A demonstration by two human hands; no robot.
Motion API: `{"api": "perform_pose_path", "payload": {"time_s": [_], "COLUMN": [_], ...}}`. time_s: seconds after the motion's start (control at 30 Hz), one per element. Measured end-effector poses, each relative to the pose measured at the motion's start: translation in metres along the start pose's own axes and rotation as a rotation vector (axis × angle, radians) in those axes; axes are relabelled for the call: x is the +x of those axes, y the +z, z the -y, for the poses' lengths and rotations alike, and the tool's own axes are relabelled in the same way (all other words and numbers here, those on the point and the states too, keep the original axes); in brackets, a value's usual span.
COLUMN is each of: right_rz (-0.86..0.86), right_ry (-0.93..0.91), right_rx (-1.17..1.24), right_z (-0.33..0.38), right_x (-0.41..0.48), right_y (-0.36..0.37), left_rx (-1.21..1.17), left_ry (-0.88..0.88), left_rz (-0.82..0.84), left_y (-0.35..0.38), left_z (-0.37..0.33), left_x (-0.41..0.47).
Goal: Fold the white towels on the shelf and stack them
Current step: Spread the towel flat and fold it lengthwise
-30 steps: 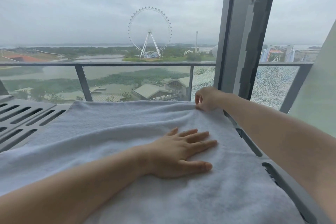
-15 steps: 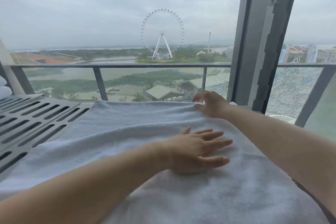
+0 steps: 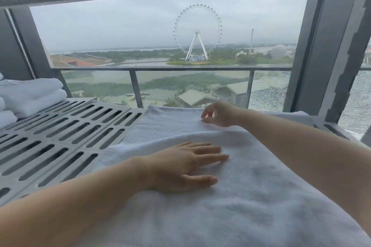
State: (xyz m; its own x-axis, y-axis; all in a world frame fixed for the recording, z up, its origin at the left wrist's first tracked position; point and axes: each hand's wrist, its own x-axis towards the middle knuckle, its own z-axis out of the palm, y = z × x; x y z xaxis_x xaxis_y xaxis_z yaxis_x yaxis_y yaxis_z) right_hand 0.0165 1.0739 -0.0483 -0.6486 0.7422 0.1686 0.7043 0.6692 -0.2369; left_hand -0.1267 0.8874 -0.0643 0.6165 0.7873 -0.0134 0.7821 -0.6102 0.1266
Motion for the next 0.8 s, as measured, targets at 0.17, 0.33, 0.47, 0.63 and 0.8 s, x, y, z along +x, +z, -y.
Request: {"api": "perform_pose_path", "payload": {"time_s": [0.17, 0.33, 0.47, 0.63, 0.8], "right_rz": [0.033, 0.004, 0.005, -0.056, -0.050], "right_ry": [0.065, 0.115, 0.109, 0.122, 0.212], "right_rx": [-0.009, 0.017, -0.061, -0.083, 0.119], "right_z": [0.023, 0.024, 0.028, 0.029, 0.022], "right_x": [0.018, 0.025, 0.036, 0.050, 0.061], "right_y": [0.010, 0.015, 0.013, 0.017, 0.011], "left_rx": [-0.021, 0.026, 0.007, -0.021, -0.030], "left_ry": [0.058, 0.131, 0.144, 0.161, 0.169], "left_rz": [0.032, 0.050, 0.048, 0.048, 0.052], "left_y": [-0.008, 0.000, 0.005, 0.005, 0.005], "left_z": [0.014, 0.023, 0.025, 0.028, 0.029], "left_x": [-0.008, -0.015, -0.014, -0.015, -0.013]}}
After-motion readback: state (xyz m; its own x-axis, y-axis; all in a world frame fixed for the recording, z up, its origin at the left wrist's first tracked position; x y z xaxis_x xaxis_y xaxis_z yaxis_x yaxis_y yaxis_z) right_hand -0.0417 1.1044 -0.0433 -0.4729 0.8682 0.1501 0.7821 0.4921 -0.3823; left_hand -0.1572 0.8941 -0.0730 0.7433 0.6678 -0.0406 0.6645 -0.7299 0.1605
